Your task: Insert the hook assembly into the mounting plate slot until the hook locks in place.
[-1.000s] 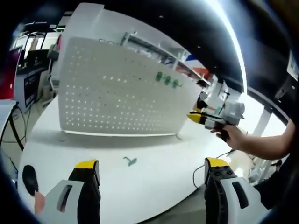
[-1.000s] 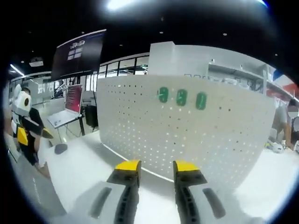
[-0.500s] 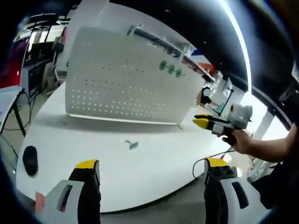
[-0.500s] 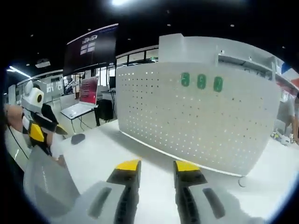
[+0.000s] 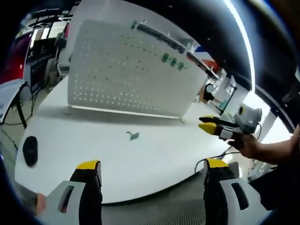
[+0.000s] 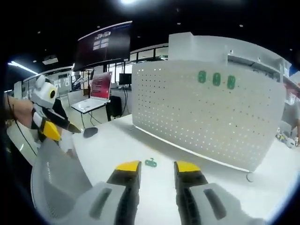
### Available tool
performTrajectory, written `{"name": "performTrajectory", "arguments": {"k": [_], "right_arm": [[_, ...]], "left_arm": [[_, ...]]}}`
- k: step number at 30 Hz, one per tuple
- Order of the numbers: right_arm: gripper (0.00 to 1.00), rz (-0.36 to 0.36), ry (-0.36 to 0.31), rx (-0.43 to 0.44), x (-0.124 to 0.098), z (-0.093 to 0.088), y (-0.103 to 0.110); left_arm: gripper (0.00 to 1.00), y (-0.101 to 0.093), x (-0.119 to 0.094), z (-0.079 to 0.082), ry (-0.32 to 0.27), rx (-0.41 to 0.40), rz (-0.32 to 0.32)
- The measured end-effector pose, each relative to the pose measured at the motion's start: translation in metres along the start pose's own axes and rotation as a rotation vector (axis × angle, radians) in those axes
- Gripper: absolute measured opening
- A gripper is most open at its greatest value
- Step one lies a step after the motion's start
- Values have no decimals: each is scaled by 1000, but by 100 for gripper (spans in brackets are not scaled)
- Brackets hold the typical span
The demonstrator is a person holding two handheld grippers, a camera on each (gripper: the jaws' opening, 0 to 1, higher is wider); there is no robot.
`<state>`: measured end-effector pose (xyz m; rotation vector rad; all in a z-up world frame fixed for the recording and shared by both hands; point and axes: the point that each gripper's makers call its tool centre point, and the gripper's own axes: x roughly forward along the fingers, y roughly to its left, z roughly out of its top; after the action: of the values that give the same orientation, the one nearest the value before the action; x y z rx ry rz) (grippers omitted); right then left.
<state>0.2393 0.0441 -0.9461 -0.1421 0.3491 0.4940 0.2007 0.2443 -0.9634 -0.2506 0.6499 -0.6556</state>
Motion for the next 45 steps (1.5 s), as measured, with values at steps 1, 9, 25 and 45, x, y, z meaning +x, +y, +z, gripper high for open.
{"name": "performTrajectory", "arguments": {"k": [1,9,25,45], "right_arm": [[26,6,9,3,0,-4,2],[27,11,32,22,-5,-15,11],[27,-15,94,92,-5,-35,7],[25,-55,110,132,9,-42,-15]], "left_arm": [[91,1,0,-1,5,0,1],[89,13,2,-8,29,3,15],[86,13,58,-11,110,-6,-61],[69,26,179,-7,189,11,-150]]}}
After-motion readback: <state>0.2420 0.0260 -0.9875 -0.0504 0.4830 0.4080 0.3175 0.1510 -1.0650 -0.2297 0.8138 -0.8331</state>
